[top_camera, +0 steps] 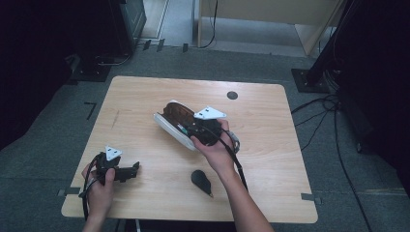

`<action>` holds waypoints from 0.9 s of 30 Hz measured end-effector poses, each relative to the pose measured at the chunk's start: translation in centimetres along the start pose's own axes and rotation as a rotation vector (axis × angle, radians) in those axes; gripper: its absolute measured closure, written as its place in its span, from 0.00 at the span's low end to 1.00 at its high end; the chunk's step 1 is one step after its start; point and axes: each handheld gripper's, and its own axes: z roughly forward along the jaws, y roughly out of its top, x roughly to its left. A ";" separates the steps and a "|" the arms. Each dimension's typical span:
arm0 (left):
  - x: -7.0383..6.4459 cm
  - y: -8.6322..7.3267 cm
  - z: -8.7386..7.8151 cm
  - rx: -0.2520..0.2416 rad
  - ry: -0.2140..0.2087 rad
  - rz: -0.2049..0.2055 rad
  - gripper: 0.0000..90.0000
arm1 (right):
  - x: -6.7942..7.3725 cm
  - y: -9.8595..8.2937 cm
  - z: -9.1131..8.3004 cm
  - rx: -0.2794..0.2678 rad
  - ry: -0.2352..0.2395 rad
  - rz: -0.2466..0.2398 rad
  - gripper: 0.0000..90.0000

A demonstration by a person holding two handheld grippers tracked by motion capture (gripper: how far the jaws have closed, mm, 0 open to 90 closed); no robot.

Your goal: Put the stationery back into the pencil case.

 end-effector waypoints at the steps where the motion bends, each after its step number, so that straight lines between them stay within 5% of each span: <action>1: 0.0 0.0 0.0 0.000 0.000 0.000 0.02 | 0.0 -0.1 -0.6 -0.007 -0.001 -0.001 0.62; 13: 0.0 0.0 0.0 -0.001 -0.001 -0.002 0.02 | 0.3 -4.9 -5.6 -0.034 0.005 0.032 0.63; 27: 0.0 0.0 0.0 -0.001 -0.001 -0.001 0.02 | 2.0 -10.1 -6.4 0.010 0.089 0.086 0.60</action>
